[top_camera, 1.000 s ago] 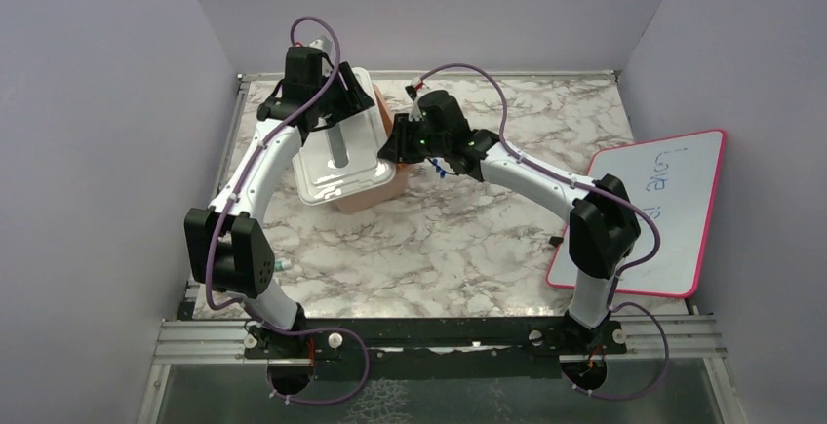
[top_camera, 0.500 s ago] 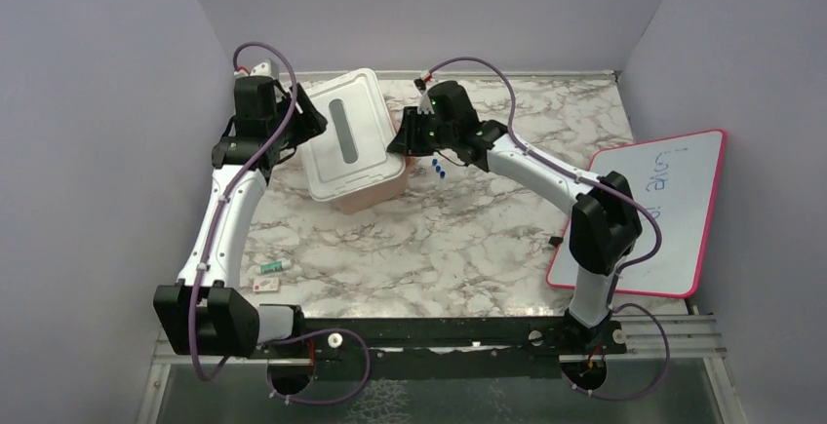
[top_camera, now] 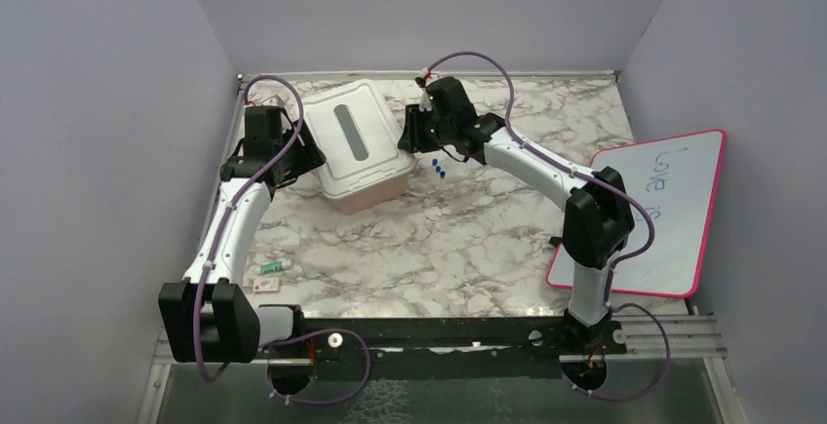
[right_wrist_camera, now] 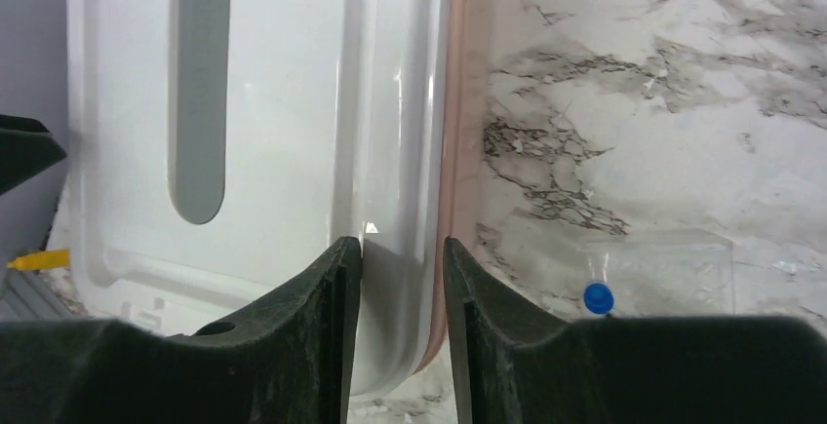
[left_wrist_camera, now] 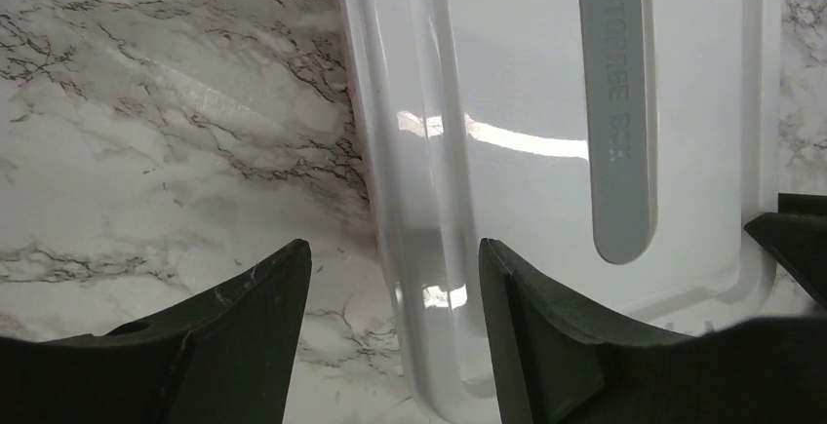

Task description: Organize the chemistry lab equipment

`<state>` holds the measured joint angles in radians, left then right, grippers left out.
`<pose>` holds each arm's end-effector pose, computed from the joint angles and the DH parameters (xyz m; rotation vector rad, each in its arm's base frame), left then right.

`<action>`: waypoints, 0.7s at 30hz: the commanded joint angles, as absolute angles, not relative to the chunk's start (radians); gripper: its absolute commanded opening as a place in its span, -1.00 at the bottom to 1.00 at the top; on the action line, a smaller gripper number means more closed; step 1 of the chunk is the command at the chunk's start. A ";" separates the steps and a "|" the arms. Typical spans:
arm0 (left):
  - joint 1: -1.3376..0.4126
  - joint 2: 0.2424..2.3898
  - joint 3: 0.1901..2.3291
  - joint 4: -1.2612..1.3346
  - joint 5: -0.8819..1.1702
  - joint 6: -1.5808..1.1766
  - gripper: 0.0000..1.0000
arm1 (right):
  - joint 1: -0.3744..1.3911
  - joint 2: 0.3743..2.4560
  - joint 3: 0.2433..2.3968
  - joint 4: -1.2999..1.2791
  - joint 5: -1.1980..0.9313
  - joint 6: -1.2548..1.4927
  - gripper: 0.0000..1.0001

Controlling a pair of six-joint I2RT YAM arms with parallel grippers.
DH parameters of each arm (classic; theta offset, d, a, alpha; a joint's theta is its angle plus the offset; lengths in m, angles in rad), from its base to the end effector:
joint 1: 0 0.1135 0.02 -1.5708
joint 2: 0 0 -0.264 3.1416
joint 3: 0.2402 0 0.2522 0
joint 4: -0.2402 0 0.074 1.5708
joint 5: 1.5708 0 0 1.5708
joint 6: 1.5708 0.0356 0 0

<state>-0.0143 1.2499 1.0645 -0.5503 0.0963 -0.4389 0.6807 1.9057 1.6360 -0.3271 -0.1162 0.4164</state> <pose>0.2696 -0.0073 0.3044 -0.4415 2.2844 -0.3411 0.3466 0.2860 0.2939 -0.3670 2.2326 0.7367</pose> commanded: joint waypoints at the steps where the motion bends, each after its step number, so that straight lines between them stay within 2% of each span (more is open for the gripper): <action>1: -0.009 1.225 1.074 -0.537 0.109 -0.413 0.33 | 0.669 1.922 1.666 -0.389 -0.003 0.357 -0.15; 4: -0.009 1.229 1.077 -0.537 0.113 -0.408 0.34 | 0.669 1.912 1.667 -0.390 -0.004 0.355 -0.09; 11: 0.017 1.248 1.060 -0.533 0.115 -0.405 0.32 | 0.669 1.895 1.652 -0.377 0.025 0.333 -0.07; 21: 0.023 1.313 1.044 -0.501 0.123 -0.407 0.04 | 0.669 1.945 1.648 -0.368 -0.051 0.302 -0.15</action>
<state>0.0139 1.2835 1.0557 -0.5297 0.1051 -0.4183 0.6750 1.9114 1.6363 -0.3561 -0.0429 0.3420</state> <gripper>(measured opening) 0.539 0.439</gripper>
